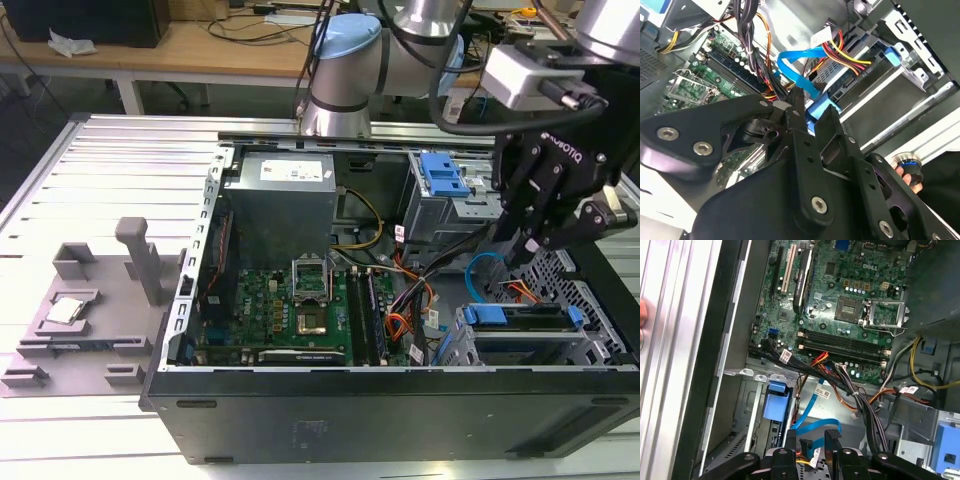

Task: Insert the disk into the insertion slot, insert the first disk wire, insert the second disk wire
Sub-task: 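Insert the second disk wire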

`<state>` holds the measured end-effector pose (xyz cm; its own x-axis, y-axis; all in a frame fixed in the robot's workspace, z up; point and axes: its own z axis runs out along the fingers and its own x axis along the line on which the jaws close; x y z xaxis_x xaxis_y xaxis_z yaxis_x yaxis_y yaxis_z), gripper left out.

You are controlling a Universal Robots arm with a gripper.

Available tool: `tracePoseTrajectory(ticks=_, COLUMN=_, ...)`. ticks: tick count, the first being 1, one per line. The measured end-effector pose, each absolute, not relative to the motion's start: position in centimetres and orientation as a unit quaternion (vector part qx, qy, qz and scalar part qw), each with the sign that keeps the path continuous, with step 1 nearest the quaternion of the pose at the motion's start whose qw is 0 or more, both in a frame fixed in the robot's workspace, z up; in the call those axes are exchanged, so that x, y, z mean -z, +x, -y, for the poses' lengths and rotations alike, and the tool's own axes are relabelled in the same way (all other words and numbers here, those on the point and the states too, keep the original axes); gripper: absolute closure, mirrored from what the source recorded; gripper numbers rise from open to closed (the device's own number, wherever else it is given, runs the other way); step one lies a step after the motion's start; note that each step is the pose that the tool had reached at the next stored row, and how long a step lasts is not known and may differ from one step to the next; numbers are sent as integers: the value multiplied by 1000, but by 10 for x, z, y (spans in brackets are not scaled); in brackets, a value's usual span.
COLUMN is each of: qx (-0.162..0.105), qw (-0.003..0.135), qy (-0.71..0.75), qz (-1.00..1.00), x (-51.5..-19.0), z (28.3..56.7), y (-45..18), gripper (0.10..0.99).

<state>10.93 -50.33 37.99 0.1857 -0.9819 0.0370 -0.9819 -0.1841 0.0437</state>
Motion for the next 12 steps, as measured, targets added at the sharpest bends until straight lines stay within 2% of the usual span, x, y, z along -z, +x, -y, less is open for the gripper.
tracePoseTrajectory(ticks=12, qx=-8, qw=37, qy=780, qz=625, x=-367, z=503, y=112, gripper=725)
